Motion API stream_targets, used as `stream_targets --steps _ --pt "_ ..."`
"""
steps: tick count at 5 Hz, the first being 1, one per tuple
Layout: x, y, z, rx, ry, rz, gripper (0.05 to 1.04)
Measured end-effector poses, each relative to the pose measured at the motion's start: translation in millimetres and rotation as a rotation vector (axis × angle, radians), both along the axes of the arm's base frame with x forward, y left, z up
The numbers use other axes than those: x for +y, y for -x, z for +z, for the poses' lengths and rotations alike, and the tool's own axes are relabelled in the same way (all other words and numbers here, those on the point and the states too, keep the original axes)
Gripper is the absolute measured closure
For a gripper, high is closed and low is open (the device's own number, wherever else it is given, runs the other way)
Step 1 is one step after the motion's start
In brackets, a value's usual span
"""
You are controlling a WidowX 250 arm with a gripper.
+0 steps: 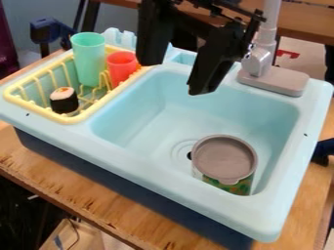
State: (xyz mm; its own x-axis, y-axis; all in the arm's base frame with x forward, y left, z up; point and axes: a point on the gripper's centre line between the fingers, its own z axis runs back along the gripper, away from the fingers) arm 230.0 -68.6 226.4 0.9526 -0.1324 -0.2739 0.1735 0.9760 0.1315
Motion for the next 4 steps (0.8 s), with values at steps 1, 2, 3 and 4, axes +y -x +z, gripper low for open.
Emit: stream_targets --steps 1,2,3,4 --pt "-0.8 -0.7 -8.5 0.032 -0.005 0.002 0.083" --pt "-6.9 1.4 -21.4 0.05 0.032 -0.001 0.083" --pt "-12.2 7.2 -33.1 0.084 0.068 0.001 0.083" --pt "-20.2 12.4 -43.4 0.111 0.122 0.007 0.083"
